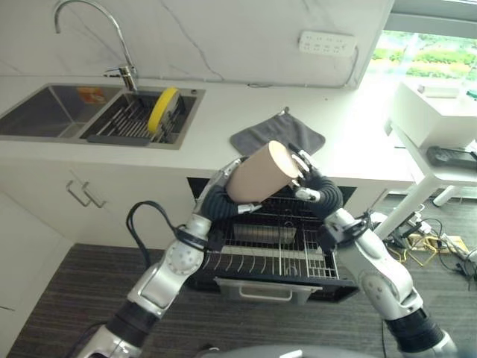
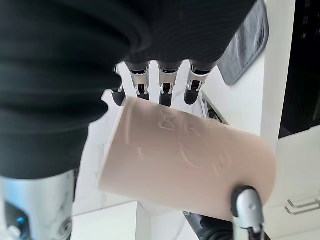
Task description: Place the dishes in the dishwasher.
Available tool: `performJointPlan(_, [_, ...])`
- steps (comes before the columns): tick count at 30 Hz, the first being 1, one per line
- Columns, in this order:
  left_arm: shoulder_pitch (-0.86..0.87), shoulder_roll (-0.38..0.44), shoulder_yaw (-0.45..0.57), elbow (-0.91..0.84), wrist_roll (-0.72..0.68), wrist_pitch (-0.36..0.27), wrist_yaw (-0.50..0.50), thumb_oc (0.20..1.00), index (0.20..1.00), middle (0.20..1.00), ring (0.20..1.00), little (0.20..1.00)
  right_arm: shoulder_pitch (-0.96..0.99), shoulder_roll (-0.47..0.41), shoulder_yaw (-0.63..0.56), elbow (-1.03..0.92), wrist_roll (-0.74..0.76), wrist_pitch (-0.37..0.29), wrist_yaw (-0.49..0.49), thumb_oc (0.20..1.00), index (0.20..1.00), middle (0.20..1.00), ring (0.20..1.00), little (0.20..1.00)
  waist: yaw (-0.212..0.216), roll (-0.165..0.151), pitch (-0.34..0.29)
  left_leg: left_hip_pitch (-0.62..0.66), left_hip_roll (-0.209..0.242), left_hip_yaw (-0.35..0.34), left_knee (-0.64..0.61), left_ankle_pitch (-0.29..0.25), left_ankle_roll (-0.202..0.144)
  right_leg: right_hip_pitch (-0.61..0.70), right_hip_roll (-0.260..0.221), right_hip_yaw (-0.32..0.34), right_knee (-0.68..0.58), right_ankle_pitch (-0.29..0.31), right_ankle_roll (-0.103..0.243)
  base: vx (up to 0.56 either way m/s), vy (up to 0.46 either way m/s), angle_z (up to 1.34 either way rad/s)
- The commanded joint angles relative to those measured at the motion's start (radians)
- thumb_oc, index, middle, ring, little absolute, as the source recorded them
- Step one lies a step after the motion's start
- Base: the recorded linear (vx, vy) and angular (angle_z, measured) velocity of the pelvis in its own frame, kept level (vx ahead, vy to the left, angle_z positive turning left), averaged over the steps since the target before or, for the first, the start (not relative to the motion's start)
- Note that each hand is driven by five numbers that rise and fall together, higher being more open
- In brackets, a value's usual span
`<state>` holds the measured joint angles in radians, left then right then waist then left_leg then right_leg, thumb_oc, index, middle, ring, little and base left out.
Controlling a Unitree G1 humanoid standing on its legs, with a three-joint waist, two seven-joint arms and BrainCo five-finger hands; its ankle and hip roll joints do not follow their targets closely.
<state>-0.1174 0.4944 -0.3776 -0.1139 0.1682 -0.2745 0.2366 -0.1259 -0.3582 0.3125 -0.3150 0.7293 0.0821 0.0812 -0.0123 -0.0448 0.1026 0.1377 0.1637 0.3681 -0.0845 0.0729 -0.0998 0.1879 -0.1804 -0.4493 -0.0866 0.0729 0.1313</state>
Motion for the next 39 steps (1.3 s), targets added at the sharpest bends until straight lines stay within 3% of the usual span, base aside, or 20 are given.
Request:
performJointPlan(1, [-0.121,-0.015,-0.018,0.020,-0.041,-0.034,0.036,0.200,0.200,0.200,0.200,0.200,-0.090,0.037,-0.005,0.013,0.063,-0.027,0.033,1.000,1.000,1.000,1.000,1.000,0.015,0.022,-0.028,0.049,0.086,-0.054,-0.003,-0.068,-0.037,-0.002,-0.031,0.025,0.000,-0.022,0.040,0.00,0.000,0.00])
performJointPlan(21, [-0.142,-0.026,-0.059,0.021,-0.032,-0.025,0.026,0.200,0.200,0.200,0.200,0.200,-0.157,0.078,0.046,0.030,0.043,-0.026,0.003,1.000,1.000,1.000,1.000,1.000,0.031,0.023,-0.032,0.051,0.083,-0.063,-0.003,-0.069,-0.038,0.005,-0.027,0.022,-0.001,-0.026,0.036,0.00,0.000,0.00])
performJointPlan(31, [-0.159,-0.024,-0.081,0.018,0.013,-0.023,0.052,0.200,0.200,0.200,0.200,0.200,-0.186,0.085,0.052,0.049,-0.010,-0.025,-0.098,1.000,1.000,1.000,1.000,1.000,0.033,0.024,-0.031,0.051,0.080,-0.066,-0.003,-0.069,-0.036,0.009,-0.026,0.026,-0.001,-0.029,0.032,0.00,0.000,0.00])
performJointPlan(39, [-0.169,-0.016,-0.086,0.007,0.027,-0.014,0.062,0.200,0.200,0.200,0.200,0.200,-0.194,0.092,0.062,0.052,-0.048,-0.054,-0.110,1.000,1.000,1.000,1.000,1.000,0.036,0.028,-0.029,0.051,0.078,-0.069,-0.003,-0.069,-0.036,0.012,-0.027,0.024,-0.001,-0.031,0.032,0.00,0.000,0.00])
